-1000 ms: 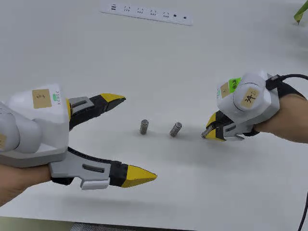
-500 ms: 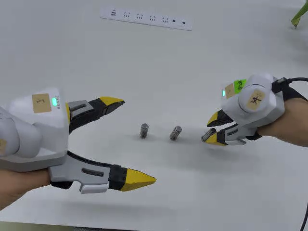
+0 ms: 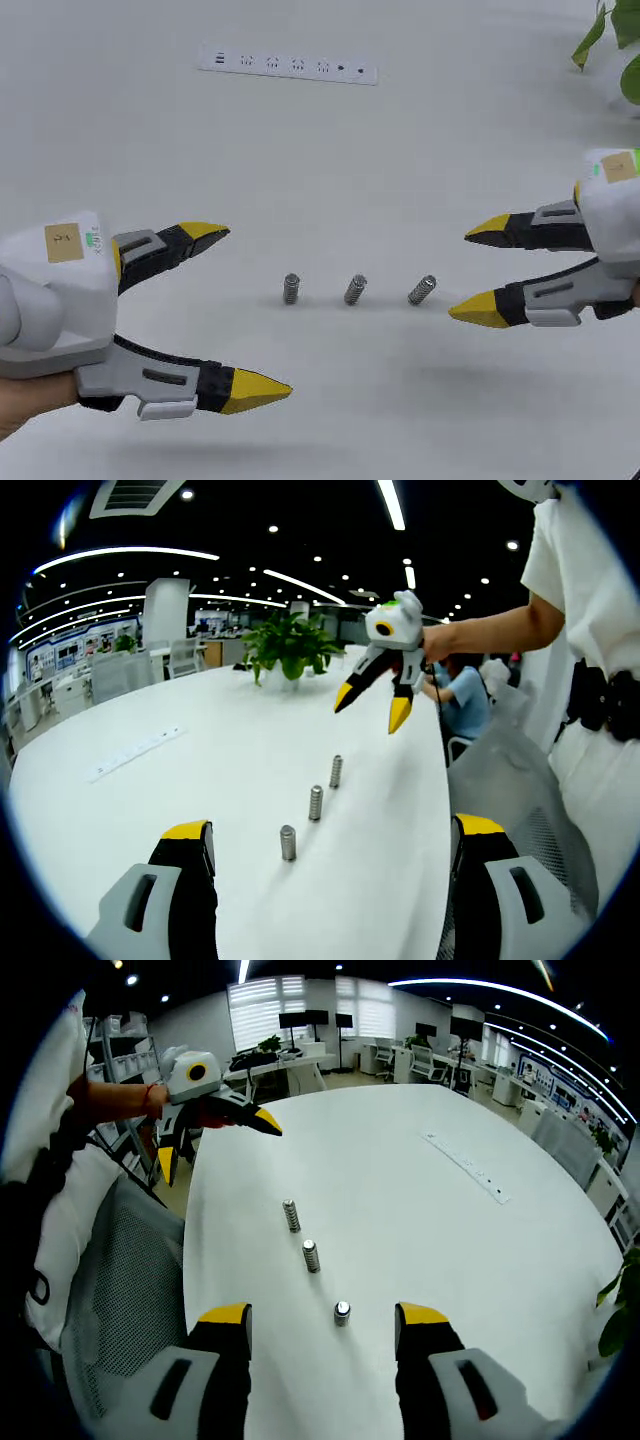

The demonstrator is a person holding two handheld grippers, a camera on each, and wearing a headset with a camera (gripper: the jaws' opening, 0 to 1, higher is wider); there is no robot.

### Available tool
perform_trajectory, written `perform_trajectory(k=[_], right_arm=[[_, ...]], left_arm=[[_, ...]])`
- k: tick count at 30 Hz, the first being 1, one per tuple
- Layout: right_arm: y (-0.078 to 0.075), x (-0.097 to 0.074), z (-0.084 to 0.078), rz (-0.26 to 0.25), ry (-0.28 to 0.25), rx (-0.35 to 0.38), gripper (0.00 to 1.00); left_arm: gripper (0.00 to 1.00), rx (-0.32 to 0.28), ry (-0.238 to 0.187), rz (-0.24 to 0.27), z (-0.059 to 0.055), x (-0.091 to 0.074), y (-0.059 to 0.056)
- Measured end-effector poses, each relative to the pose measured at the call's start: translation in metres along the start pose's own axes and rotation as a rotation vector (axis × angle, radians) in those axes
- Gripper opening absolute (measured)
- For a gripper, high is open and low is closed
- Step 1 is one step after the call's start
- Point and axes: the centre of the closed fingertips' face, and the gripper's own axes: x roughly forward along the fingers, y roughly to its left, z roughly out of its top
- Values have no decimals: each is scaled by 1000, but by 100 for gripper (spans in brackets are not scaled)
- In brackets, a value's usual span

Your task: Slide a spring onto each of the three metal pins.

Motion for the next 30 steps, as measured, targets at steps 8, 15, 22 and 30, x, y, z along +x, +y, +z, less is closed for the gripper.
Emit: perform_trajectory(k=[8,15,22,30], right_arm=[[17,-23,-25,-54,-102,92,80],[28,-28,-39,-85,-161,141,90],[33,-26,-48,-99,-173,173,92],[35,-26,-48,-102,-182,181,91]], left_arm=[[100,37,42,-6,-11,-8,-1],[100,42,60,-7,-17,-12,-2],[100,34,70,-5,-21,-13,-3],[100,25,69,-14,-21,-10,-10]])
